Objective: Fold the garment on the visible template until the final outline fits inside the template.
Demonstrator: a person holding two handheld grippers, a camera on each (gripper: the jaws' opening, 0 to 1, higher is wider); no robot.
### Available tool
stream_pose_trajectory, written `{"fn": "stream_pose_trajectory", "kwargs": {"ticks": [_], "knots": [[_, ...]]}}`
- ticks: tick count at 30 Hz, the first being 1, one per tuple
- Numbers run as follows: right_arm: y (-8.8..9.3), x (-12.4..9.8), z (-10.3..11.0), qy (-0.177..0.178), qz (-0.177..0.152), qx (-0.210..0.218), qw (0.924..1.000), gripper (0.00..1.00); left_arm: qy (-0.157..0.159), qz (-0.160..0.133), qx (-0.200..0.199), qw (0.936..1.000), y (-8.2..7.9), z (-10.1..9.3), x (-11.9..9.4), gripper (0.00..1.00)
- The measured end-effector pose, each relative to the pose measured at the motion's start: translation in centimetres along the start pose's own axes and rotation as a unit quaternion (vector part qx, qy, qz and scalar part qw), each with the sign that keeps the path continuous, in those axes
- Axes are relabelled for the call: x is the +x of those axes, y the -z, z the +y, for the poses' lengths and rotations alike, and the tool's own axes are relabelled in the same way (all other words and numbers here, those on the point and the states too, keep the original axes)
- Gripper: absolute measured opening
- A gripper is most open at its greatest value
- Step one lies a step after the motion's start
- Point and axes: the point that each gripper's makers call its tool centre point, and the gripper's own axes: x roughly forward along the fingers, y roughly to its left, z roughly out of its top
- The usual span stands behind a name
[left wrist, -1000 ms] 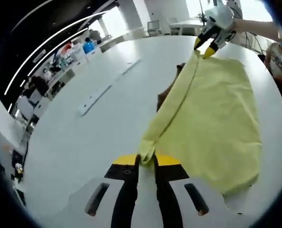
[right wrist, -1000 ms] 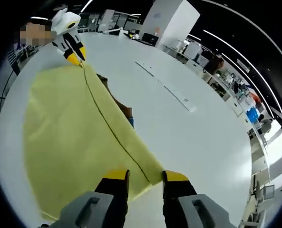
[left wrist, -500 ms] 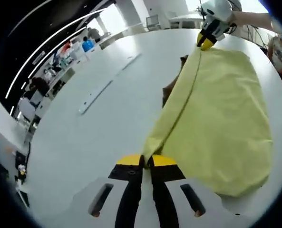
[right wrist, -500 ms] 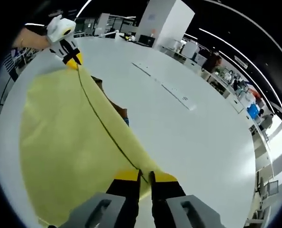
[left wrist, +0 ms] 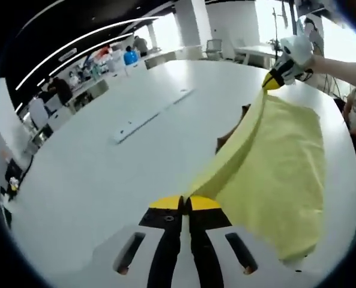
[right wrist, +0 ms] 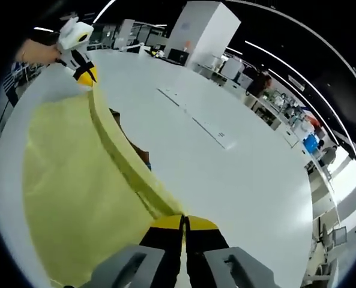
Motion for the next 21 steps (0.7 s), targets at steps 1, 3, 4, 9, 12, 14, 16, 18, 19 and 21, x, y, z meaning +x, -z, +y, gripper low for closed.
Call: {"fn": "stream_pose_trajectory", "kwargs": {"ticks": [1,3,4,9,12,14,16,18,19,21], "knots": [[-0.3,0.1,-0.3,0.004,-0.006,0.010,0.9999,0.00,0.001,0.001,-0.017,0.9998,0.2,0.2,0.2,0.00],[-0.5,0.5,-0.6,0.008,-0.011,0.027,0.9995,0.00,-0.008,0.003,-0.038,0.9992,0.2,0.7,0.6,0.00],[-0.6,0.7,-0.7,0.009,-0.010,0.031,0.9994,0.00,-0.013,0.006,-0.038,0.9992,0.2,0.8,0.8,0.00],[-0.6,1.8,-1.1,0.015,-0.007,0.042,0.9990,0.00,-0.025,0.016,-0.049,0.9984,0.3,0.9,1.7,0.00],[-0.2,2.1,-1.6,0.024,-0.002,0.059,0.9980,0.00,-0.043,0.009,-0.090,0.9949,0.2,1.7,2.0,0.01],[-0.2,2.0,-1.9,0.029,-0.001,0.061,0.9977,0.00,-0.045,0.004,-0.124,0.9913,0.1,2.0,2.2,0.01],[-0.3,1.7,-2.1,0.033,-0.001,0.062,0.9975,0.00,-0.049,0.001,-0.133,0.9899,0.1,2.3,2.3,0.02],[-0.4,1.2,-2.3,0.036,-0.005,0.063,0.9973,0.04,-0.053,0.001,-0.142,0.9885,0.2,2.7,2.4,0.03],[-0.5,1.1,-2.4,0.037,-0.005,0.065,0.9972,0.06,-0.056,0.003,-0.143,0.9881,0.4,2.7,2.3,0.03],[-0.3,1.0,-2.5,0.037,-0.004,0.067,0.9971,0.10,-0.062,0.005,-0.142,0.9879,0.6,2.9,2.1,0.03]]}}
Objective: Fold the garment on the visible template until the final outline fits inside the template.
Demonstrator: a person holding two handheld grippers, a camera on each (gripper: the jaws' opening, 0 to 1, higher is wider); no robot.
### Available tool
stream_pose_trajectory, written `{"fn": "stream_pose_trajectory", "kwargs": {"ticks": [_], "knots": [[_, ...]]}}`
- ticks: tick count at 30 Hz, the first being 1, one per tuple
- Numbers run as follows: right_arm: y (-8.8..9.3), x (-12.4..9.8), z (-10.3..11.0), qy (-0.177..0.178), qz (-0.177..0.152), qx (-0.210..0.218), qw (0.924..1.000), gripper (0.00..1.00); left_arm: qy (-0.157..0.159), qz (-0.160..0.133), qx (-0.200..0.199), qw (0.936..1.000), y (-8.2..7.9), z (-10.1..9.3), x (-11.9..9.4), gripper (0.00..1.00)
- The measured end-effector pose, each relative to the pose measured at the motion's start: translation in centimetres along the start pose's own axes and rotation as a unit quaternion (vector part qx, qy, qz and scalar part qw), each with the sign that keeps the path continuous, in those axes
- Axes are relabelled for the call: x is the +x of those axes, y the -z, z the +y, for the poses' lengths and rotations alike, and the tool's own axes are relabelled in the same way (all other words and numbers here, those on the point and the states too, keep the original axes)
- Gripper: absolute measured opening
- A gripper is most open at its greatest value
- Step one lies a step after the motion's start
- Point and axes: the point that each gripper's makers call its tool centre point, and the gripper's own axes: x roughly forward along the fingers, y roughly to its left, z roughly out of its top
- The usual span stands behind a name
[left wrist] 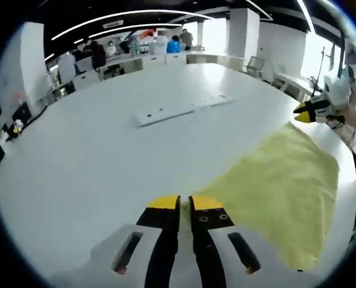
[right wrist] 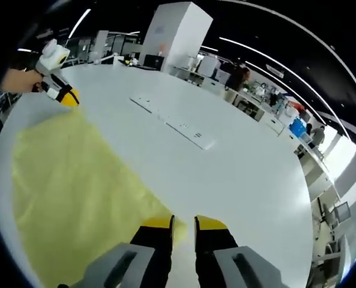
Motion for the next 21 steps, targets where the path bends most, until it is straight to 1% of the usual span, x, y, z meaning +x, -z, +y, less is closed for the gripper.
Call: {"fn": "stream_pose_trajectory", "kwargs": {"ticks": [3,4,7,9,10,12,13,15,21], "knots": [[0.4,-0.2,0.1,-0.006,0.007,0.007,0.9999,0.15,0.002,-0.011,-0.019,0.9998,0.0,0.2,-0.3,0.10],[0.7,-0.2,0.2,-0.009,0.012,0.015,0.9998,0.19,0.004,-0.016,-0.041,0.9990,0.1,0.2,-0.6,0.14],[0.9,-0.5,0.7,-0.020,0.018,0.033,0.9991,0.28,0.004,-0.015,-0.041,0.9991,0.5,0.3,-1.1,0.23],[1.2,-0.7,1.3,-0.034,0.024,0.053,0.9977,0.35,0.005,-0.016,-0.040,0.9991,0.8,0.3,-1.7,0.29],[1.2,-0.8,1.6,-0.040,0.025,0.063,0.9969,0.40,0.007,-0.017,-0.041,0.9990,0.8,0.2,-1.9,0.32],[1.3,-1.1,2.0,-0.048,0.029,0.071,0.9959,0.46,0.014,-0.022,-0.044,0.9987,0.9,0.0,-2.4,0.36],[1.4,-1.3,2.1,-0.049,0.030,0.072,0.9957,0.48,0.021,-0.033,-0.045,0.9982,0.7,-0.3,-2.8,0.38],[1.5,-1.7,2.5,-0.056,0.034,0.075,0.9950,0.49,0.028,-0.042,-0.041,0.9979,0.7,-0.8,-3.6,0.43],[1.5,-3.3,4.0,-0.079,0.041,0.095,0.9915,0.56,0.045,-0.042,-0.035,0.9975,1.6,-2.2,-5.7,0.54]]}}
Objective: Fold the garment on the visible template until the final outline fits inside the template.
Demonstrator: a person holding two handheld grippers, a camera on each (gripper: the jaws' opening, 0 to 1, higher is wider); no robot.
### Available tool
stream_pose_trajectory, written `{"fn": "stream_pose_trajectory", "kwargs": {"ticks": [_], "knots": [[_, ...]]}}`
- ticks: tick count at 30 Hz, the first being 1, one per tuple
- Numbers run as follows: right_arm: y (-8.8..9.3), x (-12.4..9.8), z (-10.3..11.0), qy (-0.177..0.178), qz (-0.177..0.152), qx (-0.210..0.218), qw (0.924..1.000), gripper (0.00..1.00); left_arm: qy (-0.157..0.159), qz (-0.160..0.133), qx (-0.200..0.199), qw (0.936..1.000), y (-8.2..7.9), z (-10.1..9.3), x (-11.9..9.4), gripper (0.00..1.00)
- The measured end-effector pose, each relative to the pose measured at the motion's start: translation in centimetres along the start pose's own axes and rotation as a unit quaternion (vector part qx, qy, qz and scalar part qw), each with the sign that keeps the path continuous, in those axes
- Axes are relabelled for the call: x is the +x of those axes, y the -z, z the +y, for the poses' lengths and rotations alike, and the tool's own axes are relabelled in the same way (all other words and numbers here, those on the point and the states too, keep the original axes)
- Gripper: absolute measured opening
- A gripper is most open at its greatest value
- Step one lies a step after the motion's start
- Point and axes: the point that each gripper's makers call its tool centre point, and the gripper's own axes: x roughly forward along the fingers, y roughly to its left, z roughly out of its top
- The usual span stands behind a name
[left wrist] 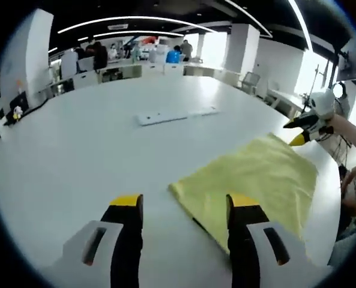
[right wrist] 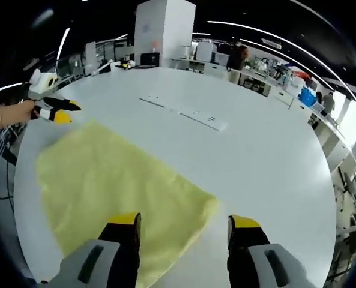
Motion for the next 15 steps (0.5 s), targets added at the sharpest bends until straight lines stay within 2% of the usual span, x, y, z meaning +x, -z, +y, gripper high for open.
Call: {"fn": "stream_pose_trajectory", "kwargs": {"ticks": [8,15], "knots": [[1.1,-2.6,2.8,-0.028,0.004,0.003,0.9996,0.62,0.026,0.003,0.003,0.9997,1.3,-2.4,-2.9,0.66],[3.4,-5.0,4.8,-0.038,0.020,-0.013,0.9990,0.61,0.040,0.005,0.014,0.9991,2.6,-4.2,-4.7,0.73]]}}
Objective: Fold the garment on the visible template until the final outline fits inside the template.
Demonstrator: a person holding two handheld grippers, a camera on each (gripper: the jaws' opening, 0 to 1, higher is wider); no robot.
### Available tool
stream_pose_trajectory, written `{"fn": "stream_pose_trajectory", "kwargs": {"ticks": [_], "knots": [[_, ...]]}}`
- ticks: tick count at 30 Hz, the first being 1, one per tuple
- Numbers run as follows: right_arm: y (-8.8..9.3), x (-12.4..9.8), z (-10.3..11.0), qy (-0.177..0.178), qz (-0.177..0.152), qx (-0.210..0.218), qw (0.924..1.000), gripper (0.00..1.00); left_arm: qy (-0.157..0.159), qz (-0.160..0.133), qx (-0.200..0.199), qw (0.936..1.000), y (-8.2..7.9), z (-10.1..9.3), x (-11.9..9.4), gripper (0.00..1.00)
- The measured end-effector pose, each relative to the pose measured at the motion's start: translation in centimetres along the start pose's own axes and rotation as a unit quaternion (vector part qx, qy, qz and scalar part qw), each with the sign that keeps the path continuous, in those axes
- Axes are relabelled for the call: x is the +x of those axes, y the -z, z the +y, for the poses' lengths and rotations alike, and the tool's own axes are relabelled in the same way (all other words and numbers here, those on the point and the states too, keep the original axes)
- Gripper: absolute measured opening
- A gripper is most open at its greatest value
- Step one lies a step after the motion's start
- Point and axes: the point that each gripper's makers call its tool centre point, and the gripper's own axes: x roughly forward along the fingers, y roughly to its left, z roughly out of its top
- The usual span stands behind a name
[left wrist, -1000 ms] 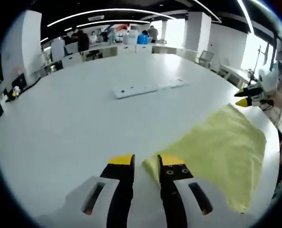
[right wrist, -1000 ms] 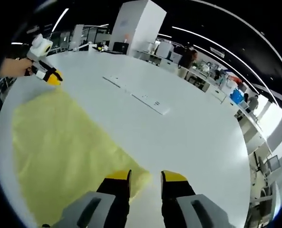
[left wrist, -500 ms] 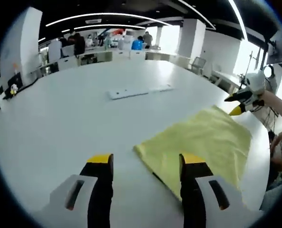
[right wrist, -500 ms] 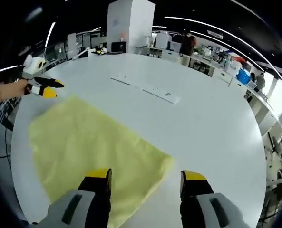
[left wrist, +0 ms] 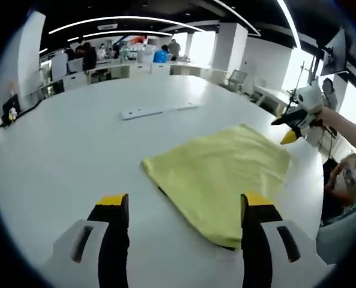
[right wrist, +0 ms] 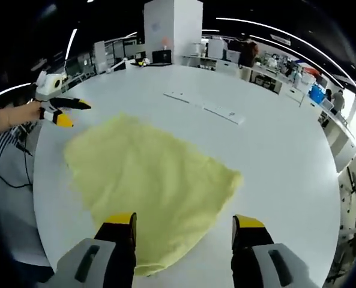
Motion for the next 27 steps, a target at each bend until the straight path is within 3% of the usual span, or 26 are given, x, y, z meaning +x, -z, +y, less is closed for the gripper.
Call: {"fn": "stream_pose_trajectory", "kwargs": {"ticks": [8,17,27], "knots": [[2.4,-1.8,1.5,-0.001,0.008,0.003,1.0000,0.59,0.006,0.002,0.009,0.9999,1.9,-2.2,-1.8,0.70],[4.7,-2.9,3.3,-0.004,0.008,0.023,0.9997,0.55,0.006,-0.006,0.018,0.9998,3.0,-4.0,-3.3,0.63],[6.6,-3.6,4.4,0.008,-0.017,0.056,0.9982,0.38,0.011,0.004,0.017,0.9998,5.2,-5.9,-3.7,0.45]]}}
